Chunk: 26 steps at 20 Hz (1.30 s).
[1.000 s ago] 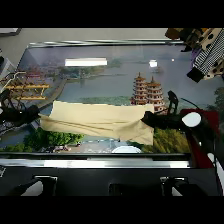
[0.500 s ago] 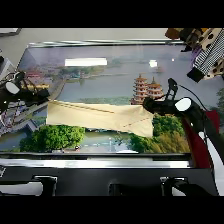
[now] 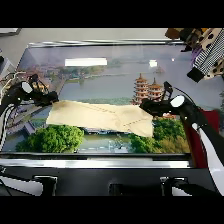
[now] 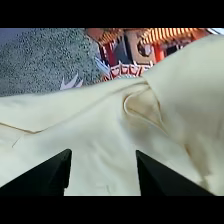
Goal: Fold the clothes and pants, and hang the long-sleeved shirts on hangers.
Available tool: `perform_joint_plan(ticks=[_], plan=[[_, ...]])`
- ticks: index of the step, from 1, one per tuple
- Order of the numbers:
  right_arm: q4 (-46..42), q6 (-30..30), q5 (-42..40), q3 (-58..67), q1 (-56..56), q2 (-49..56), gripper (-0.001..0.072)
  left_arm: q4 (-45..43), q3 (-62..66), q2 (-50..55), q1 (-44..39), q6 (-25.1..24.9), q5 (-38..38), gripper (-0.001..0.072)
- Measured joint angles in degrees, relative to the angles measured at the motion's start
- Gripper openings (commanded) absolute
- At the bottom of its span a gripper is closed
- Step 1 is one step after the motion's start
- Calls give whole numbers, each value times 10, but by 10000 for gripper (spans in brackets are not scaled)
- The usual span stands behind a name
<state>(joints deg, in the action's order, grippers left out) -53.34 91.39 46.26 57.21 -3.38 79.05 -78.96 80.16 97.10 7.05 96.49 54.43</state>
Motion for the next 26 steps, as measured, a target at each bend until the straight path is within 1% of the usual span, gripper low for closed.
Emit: perform_joint_plan(ticks=[3,5,6,8,11,14,17,19,23,25,26], plan=[[2,-31,89,31,59,-15,498,-20,27,-14,2,0,24,545],[1,-64,146,40,116,-25,625,-39,43,-31,3,0,46,546],[1,-81,171,40,146,-26,657,-45,48,-41,3,0,54,546],[9,-114,208,31,191,-20,661,-54,55,-61,3,0,71,546],[38,-166,245,4,221,8,667,-62,59,-85,3,0,97,546],[83,-211,250,-20,226,43,666,-65,61,-99,3,0,123,547],[113,-242,234,-33,212,72,666,-66,61,-103,3,0,142,547],[124,-254,216,-37,195,85,665,-66,61,-105,3,0,148,547],[137,-257,173,-39,163,95,660,-66,61,-106,3,0,155,547],[144,-255,158,-40,149,98,639,-66,61,-106,3,0,155,547],[144,-254,151,-40,141,100,546,-66,61,-106,3,0,155,547]])
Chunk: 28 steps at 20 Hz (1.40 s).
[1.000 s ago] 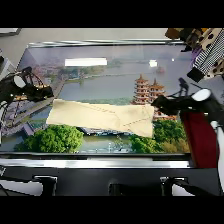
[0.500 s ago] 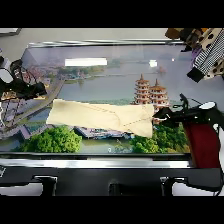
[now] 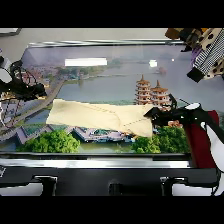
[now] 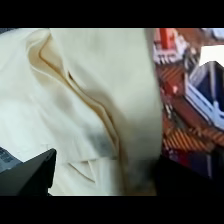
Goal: Fold the clothes and pants, and hang the long-sleeved shirts on hangers.
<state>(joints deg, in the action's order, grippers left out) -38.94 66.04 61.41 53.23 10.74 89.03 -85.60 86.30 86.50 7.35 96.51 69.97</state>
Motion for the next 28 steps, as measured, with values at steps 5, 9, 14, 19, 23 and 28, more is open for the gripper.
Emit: perform_joint_plan(ticks=[5,9,14,19,23,28], plan=[[-11,8,-27,-1,-47,2,30,9,0,0,0,-2,1,531],[-5,30,-17,22,-50,-32,30,57,-5,1,0,-27,1,10],[-61,124,68,121,-36,-75,30,177,-80,8,-35,-38,-51,12],[-139,208,167,237,-31,-89,30,322,-151,47,-152,-41,-160,10],[-177,250,216,314,-31,-93,30,427,-158,96,-266,-42,-233,10],[-226,281,247,373,-31,-114,30,480,-94,166,-380,-42,-264,10]])
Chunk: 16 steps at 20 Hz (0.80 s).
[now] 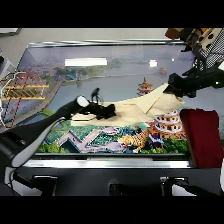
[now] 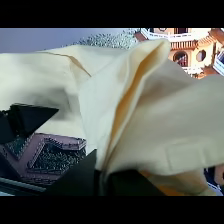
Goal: Fold the clothes and pants, and hang the long-sleeved shirts on hangers.
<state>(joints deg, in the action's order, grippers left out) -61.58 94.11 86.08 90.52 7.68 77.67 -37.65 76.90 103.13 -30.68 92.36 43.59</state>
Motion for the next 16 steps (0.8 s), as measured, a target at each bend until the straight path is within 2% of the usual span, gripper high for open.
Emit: perform_joint_plan(ticks=[7,12,16], plan=[[-61,10,33,15,0,-24,29,14,79,52,-48,12,-32,9],[-54,9,32,16,0,-34,29,45,106,95,-74,27,-39,8],[-40,10,29,16,0,-41,30,69,176,145,-107,33,-38,9]])
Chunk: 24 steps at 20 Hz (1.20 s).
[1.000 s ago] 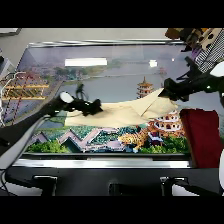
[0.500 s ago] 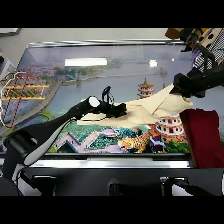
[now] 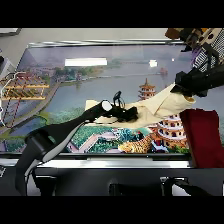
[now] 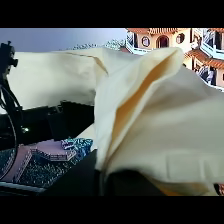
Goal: Fold the clothes and pants, and hang the long-sleeved shirts on hangers.
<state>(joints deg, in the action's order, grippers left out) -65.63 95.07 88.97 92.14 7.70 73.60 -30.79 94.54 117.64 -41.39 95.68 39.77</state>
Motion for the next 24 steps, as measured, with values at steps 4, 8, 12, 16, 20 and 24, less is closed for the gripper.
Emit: perform_joint_plan(ticks=[4,8,12,16,20,24], plan=[[6,1,-8,0,0,-2,30,7,42,39,-14,28,33,9],[25,-12,-27,0,-10,-2,30,-7,54,23,20,13,89,8],[41,-16,-60,0,-70,-1,30,-100,57,-46,103,4,162,9],[44,5,-105,0,-159,20,30,-186,58,-136,218,1,231,10],[44,26,-167,0,-247,64,30,-221,58,-221,340,-1,283,11],[44,41,-233,0,-322,126,30,-240,58,-280,447,-1,323,11]])
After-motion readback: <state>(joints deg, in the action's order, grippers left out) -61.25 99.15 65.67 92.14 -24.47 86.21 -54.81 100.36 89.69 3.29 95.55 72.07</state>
